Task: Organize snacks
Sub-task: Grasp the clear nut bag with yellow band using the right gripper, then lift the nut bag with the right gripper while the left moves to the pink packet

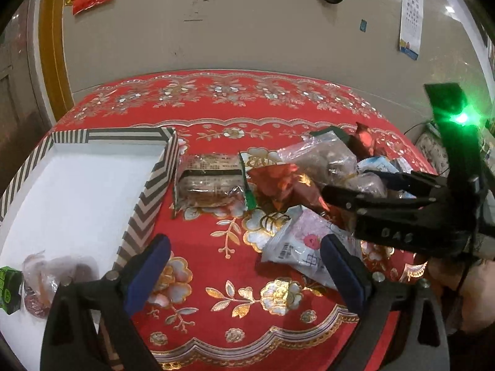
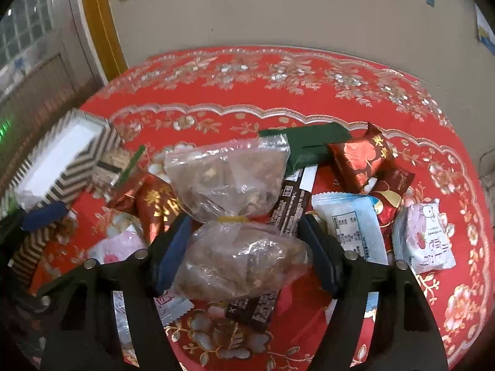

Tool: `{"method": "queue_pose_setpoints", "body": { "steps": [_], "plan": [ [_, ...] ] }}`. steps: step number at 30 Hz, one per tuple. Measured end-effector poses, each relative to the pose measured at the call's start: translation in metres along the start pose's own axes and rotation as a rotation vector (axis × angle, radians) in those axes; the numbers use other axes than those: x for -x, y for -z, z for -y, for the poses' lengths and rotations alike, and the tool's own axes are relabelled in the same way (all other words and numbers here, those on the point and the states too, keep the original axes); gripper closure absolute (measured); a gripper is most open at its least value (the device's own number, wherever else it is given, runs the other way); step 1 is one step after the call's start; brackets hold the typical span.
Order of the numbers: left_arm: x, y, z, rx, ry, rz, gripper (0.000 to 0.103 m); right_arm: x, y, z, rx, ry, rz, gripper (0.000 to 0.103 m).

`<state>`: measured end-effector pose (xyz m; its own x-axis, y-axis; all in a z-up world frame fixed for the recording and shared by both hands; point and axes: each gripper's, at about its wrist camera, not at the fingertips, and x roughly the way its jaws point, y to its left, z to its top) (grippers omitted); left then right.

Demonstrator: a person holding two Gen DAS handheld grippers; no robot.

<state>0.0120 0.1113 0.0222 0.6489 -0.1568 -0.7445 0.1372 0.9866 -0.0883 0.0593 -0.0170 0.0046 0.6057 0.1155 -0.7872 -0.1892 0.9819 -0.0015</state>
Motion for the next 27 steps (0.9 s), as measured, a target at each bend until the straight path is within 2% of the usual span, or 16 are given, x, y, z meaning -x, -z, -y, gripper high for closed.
{"method": "queue_pose_setpoints", "body": {
  "steps": [1, 3, 5, 8, 10, 16, 19, 23, 27],
  "plan": [
    [0.0, 0.0, 0.0, -0.002, 0.001, -0.001, 0.004, -0.001, 0.001, -0.002, 0.008, 0.018, -0.007, 0.033],
    [0.0, 0.001, 0.001, -0.008, 0.004, -0.003, 0.004, 0.0, 0.002, -0.004, 0.012, 0.036, -0.003, 0.05],
    [0.0, 0.001, 0.003, -0.013, 0.02, -0.004, 0.004, 0.004, 0.005, 0.0, 0.004, 0.029, 0.006, 0.057],
    [0.0, 0.001, 0.006, -0.023, 0.049, -0.006, 0.004, 0.012, 0.009, 0.007, -0.026, 0.003, 0.027, 0.063],
    [0.001, 0.001, 0.008, -0.03, 0.058, -0.002, 0.004, 0.018, 0.014, 0.009, -0.038, -0.024, 0.04, 0.063],
    [0.006, 0.001, 0.02, -0.07, 0.163, 0.031, 0.003, 0.038, 0.032, 0.018, -0.099, -0.083, 0.078, 0.064],
    [0.009, 0.002, 0.028, -0.11, 0.18, 0.047, 0.002, 0.05, 0.043, 0.023, -0.135, -0.114, 0.107, 0.064],
    [0.004, 0.001, 0.039, -0.152, 0.195, 0.017, 0.002, 0.066, 0.057, 0.03, -0.185, -0.163, 0.155, 0.065],
    [-0.004, 0.0, 0.036, -0.132, 0.206, -0.028, 0.002, 0.077, 0.068, 0.033, -0.212, -0.192, 0.181, 0.065]
  ]
}}
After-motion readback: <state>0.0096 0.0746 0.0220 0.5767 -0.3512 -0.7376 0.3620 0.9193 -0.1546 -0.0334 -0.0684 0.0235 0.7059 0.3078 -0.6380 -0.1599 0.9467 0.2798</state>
